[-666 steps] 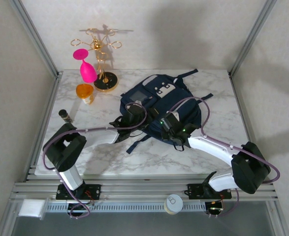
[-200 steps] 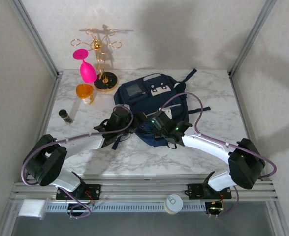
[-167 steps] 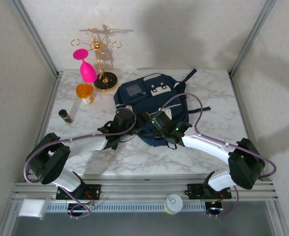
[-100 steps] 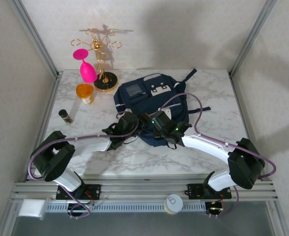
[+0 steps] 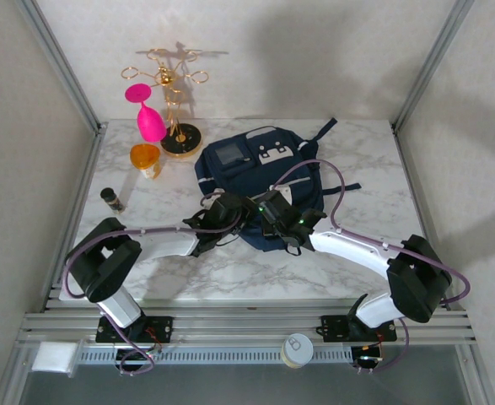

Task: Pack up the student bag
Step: Zip the student bag at the center of the table.

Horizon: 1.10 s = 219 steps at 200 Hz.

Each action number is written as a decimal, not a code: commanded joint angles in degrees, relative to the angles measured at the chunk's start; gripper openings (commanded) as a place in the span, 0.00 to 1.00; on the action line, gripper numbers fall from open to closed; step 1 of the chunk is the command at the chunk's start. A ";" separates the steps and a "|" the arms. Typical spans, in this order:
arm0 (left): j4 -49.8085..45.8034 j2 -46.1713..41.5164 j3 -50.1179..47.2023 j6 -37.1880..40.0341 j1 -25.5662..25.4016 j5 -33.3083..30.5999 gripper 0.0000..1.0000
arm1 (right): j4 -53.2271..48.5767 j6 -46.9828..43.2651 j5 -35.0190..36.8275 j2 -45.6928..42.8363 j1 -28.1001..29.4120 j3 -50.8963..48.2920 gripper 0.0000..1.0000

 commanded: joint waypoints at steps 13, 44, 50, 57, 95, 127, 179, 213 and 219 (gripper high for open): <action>-2.16 -0.13 1.82 1.63 0.68 -3.67 0.11 | -2.34 -0.57 2.68 0.00 -0.89 0.67 0.00; -5.35 -4.17 -0.90 6.44 3.08 -4.06 0.00 | -6.12 -0.75 4.05 -1.38 -2.51 0.76 0.00; -6.86 -5.19 -1.40 7.32 3.70 -4.14 0.00 | -7.02 -0.76 4.50 -1.75 -2.60 0.84 0.00; -7.58 -6.61 -2.44 8.81 4.51 -4.09 0.00 | -7.91 -0.94 4.82 -2.28 -2.65 0.77 0.00; -12.91 -13.98 -5.74 18.91 11.97 1.46 0.00 | -13.41 -1.85 7.78 -3.20 -3.91 0.67 0.00; -21.22 -16.73 -1.88 30.04 16.47 2.11 0.00 | -12.90 -3.67 8.23 -3.54 -6.37 0.14 0.00; -23.13 -15.48 -0.52 35.83 22.96 6.48 0.00 | -11.20 -5.68 11.63 0.29 -9.83 3.16 0.00; -18.65 -15.11 2.05 40.61 23.52 15.90 0.13 | -3.08 -12.97 5.35 -0.83 -7.19 2.78 0.00; -17.24 -16.53 1.33 40.36 22.96 16.75 0.25 | -2.34 -13.35 4.94 -1.43 -6.93 2.49 0.00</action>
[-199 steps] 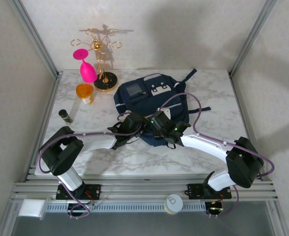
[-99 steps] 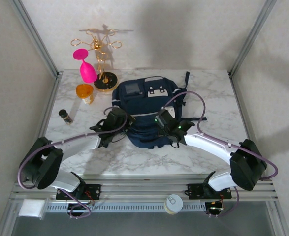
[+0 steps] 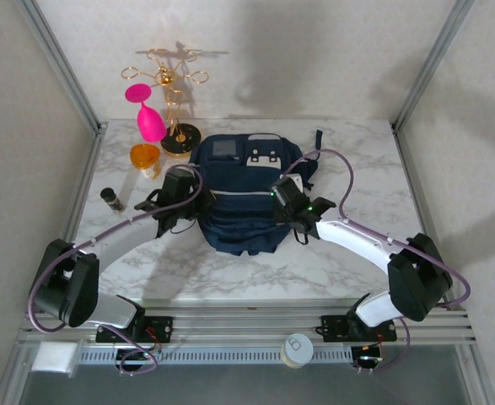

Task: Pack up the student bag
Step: Zip the student bag at the center of the table.

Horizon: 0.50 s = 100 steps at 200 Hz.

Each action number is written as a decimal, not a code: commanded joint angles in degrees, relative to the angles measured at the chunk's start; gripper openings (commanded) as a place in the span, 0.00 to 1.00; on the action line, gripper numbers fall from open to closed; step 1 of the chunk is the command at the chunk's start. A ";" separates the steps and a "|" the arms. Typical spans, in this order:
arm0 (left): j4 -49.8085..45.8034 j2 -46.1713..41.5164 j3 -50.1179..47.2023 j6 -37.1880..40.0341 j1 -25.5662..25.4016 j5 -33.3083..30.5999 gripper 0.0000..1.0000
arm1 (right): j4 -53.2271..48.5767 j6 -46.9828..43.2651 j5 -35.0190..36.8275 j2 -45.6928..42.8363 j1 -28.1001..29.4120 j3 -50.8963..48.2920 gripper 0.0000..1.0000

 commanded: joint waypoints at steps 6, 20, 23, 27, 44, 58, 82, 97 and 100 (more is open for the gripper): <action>4.19 -3.98 0.42 3.74 0.97 -0.61 0.34 | 1.51 -4.83 2.72 -2.13 0.33 -0.75 0.00; 3.63 -6.36 -0.97 -0.28 -0.45 -0.53 0.45 | 1.91 -5.36 2.10 -1.94 -0.13 -1.04 0.00; 3.58 -6.83 -1.33 -1.41 -1.01 -0.67 0.47 | 1.98 -5.39 2.10 -1.81 -0.16 -1.05 0.00; 3.63 -7.45 -1.83 -2.80 -1.85 -1.08 0.49 | 2.10 -5.50 2.14 -1.71 -0.15 -1.05 0.00; 5.63 -9.61 -4.61 -11.00 -7.18 -4.93 0.55 | 2.86 -5.76 1.04 -1.41 -0.14 -1.49 0.00; 14.94 -9.77 -8.37 -20.02 -11.14 -5.12 0.58 | 3.03 -5.54 0.39 -1.26 -0.16 -1.58 0.00; 24.67 -5.80 -8.27 -29.46 -17.89 -8.46 0.59 | 3.72 -5.33 0.34 -1.13 -0.12 -1.79 0.00; 26.21 -1.97 -4.89 -30.75 -21.10 -12.03 0.58 | 4.48 -5.50 0.48 -0.86 -0.20 -2.10 0.00; 25.92 -0.70 -3.97 -30.91 -21.35 -12.25 0.58 | 4.54 -5.51 0.58 -0.79 -0.19 -2.17 0.00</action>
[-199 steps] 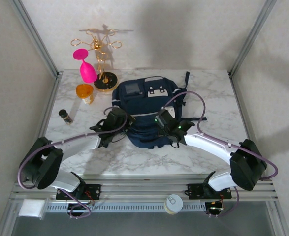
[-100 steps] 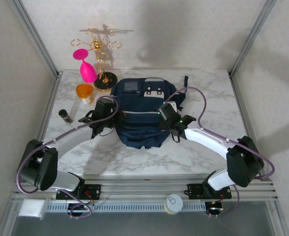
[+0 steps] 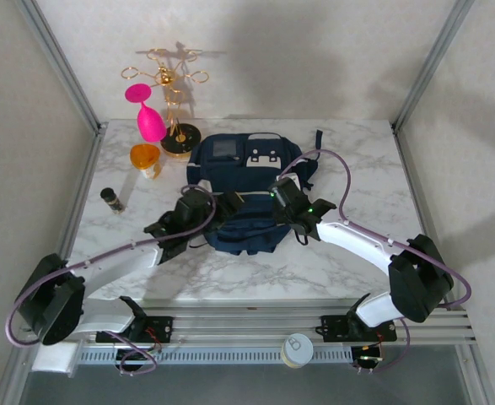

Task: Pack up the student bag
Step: Zip the student bag at the center of the table.

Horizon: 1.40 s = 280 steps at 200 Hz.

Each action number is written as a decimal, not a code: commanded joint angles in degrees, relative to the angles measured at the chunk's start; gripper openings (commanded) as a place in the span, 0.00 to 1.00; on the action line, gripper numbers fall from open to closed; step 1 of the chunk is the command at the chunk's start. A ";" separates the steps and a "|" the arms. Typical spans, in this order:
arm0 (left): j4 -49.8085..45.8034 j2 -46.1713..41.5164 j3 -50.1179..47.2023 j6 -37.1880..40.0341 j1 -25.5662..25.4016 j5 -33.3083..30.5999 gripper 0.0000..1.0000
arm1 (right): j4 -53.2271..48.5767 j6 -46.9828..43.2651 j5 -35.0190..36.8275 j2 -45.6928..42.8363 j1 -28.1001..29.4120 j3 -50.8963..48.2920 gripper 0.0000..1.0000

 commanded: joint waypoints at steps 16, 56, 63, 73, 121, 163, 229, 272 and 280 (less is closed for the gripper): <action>6.61 10.01 7.65 -9.78 -3.81 -7.21 0.56 | 1.95 -0.80 1.18 0.11 -0.55 -0.93 0.00; -2.36 14.80 6.76 -11.82 -3.35 -16.59 0.43 | 1.49 -0.84 5.54 0.55 -2.07 -0.91 0.00; -5.83 15.39 7.09 -11.48 -2.91 -18.14 0.42 | 1.79 -1.22 6.15 0.80 -2.52 -0.91 0.00; -7.48 16.19 6.59 -10.49 -1.99 -18.84 0.39 | 2.61 -2.15 7.41 1.40 -2.66 -0.84 0.00; -14.19 17.30 5.15 -7.32 -0.04 -23.60 0.35 | 11.44 -11.89 12.84 6.01 -4.28 1.43 0.00; -15.17 18.12 4.42 -5.82 1.40 -22.72 0.33 | 11.71 -13.46 15.23 10.32 -4.68 6.78 0.00; -15.13 8.76 8.90 7.88 0.61 -16.45 0.53 | 7.59 -8.24 4.81 -1.64 -5.41 5.02 0.50; -27.46 -9.24 4.59 18.85 2.27 -31.83 0.90 | 8.12 1.67 6.50 -14.99 -16.00 -3.48 0.99; -29.71 -12.59 3.25 20.95 3.78 -37.35 0.99 | 9.40 3.67 9.44 -16.11 -19.09 -6.10 0.99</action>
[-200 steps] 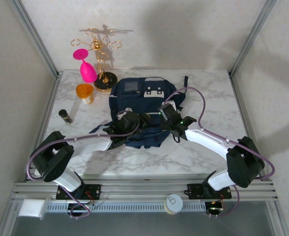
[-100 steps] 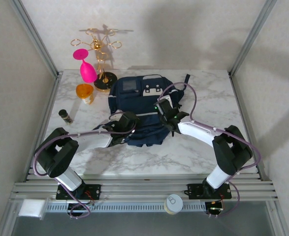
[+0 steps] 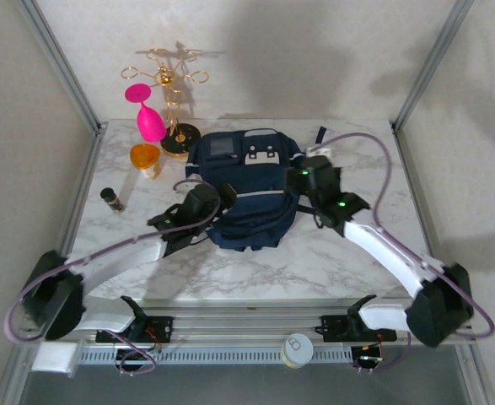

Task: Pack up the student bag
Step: Reset both arms

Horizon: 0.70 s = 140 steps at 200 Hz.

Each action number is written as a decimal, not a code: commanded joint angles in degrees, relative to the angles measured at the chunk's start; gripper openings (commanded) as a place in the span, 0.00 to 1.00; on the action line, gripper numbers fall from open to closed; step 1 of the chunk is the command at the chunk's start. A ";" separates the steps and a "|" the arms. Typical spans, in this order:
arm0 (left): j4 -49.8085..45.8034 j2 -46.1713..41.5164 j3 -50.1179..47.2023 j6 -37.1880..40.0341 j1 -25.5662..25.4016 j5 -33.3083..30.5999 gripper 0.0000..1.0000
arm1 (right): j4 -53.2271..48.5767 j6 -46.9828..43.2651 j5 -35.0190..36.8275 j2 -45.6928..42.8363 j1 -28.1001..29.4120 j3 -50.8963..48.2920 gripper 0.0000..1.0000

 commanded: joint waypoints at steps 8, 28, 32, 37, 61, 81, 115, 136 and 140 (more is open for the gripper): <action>-11.57 -11.51 -5.44 12.35 4.94 -20.13 0.99 | 3.48 8.84 8.42 -3.48 -10.03 -10.13 0.99; -11.56 -17.82 -10.45 15.78 12.63 -29.61 0.99 | 19.09 6.12 10.56 -4.67 -17.81 -20.87 0.99; -9.90 -18.95 -12.21 16.58 13.57 -32.34 0.99 | 22.68 5.31 10.02 -4.55 -19.00 -22.95 0.99; -5.64 -20.18 -14.97 19.80 14.52 -35.14 0.99 | 26.91 4.25 9.44 -4.13 -21.01 -25.20 0.99; 20.67 -23.49 -28.89 39.18 20.13 -39.89 0.99 | 44.34 -0.47 8.55 -0.15 -26.88 -33.12 0.99; 40.38 -20.82 -36.66 46.39 27.74 -30.07 0.99 | 58.23 -4.90 2.20 3.56 -29.74 -38.48 0.99; 66.08 -6.50 -41.18 52.59 34.03 -13.30 0.99 | 80.86 -9.90 -14.06 8.82 -30.74 -45.77 0.99; 72.33 2.45 -38.91 54.66 34.69 -7.55 0.99 | 85.18 -12.38 -21.28 14.54 -30.74 -45.64 0.99; 72.60 3.27 -38.42 54.75 34.81 -6.19 0.99 | 88.30 -12.69 -22.36 16.08 -30.74 -46.51 0.99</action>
